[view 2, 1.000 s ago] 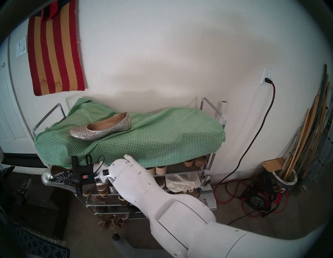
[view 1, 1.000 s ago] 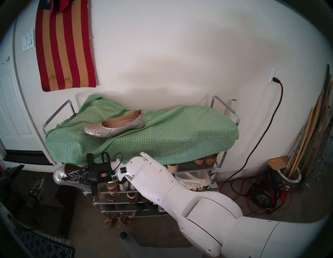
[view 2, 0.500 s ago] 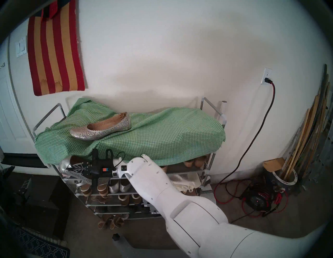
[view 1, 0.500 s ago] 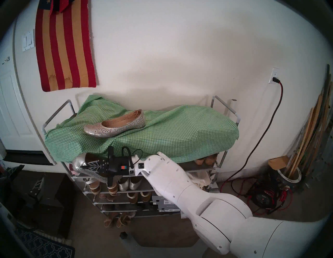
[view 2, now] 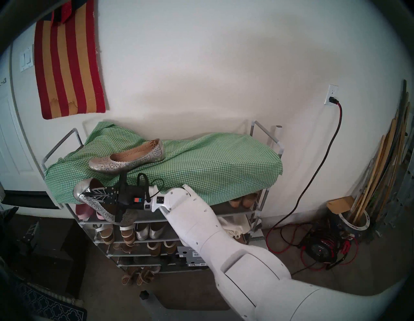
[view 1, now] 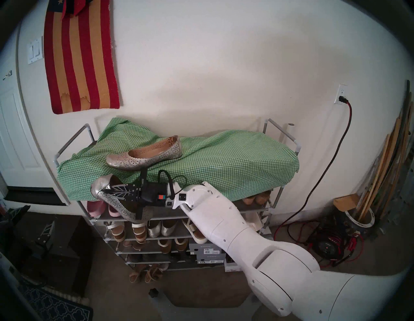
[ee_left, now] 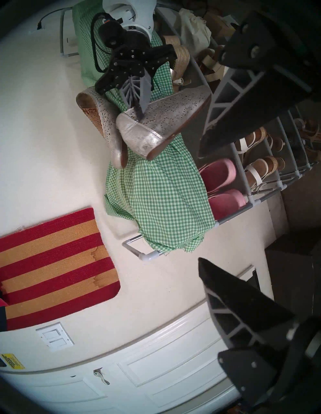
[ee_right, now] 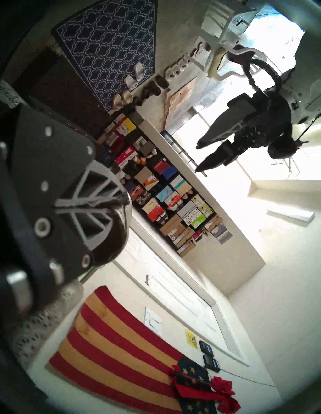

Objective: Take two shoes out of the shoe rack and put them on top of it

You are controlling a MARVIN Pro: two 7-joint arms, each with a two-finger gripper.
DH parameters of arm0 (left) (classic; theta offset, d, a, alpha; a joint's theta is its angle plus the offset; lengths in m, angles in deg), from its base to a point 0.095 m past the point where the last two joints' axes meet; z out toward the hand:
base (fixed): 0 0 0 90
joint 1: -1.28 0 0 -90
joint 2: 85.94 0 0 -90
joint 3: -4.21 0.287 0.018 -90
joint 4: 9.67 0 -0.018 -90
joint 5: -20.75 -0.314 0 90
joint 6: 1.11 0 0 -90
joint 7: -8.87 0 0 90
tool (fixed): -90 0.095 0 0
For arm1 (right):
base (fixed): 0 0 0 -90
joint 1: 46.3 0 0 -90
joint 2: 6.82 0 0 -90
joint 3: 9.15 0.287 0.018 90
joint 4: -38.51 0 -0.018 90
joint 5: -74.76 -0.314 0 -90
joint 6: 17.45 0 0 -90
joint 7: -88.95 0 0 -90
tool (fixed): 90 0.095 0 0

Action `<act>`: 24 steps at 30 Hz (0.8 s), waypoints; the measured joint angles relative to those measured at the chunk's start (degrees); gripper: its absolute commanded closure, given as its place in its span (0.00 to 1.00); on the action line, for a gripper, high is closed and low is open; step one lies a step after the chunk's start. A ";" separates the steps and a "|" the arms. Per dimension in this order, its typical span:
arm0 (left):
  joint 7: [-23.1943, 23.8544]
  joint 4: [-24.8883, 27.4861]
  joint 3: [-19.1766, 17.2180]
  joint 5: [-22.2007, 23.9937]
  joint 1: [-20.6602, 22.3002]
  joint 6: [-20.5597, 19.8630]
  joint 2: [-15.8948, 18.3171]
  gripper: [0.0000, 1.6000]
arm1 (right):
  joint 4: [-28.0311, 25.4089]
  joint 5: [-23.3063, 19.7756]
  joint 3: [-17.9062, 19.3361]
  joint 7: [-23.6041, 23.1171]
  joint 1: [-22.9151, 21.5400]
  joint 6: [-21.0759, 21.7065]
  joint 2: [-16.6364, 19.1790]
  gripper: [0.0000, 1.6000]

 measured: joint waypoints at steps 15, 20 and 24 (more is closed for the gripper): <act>0.08 0.00 -0.04 0.00 0.12 0.01 -0.29 0.00 | -11.56 -7.01 -5.22 -0.02 3.06 0.04 1.49 1.00; 0.11 0.00 -0.06 -0.01 0.15 0.02 -0.37 0.00 | -15.73 -9.37 -5.45 -0.13 1.80 0.54 2.04 1.00; 0.12 0.00 -0.07 -0.01 0.19 0.02 -0.43 0.00 | -19.09 -11.13 -4.68 -0.99 0.26 1.66 3.05 1.00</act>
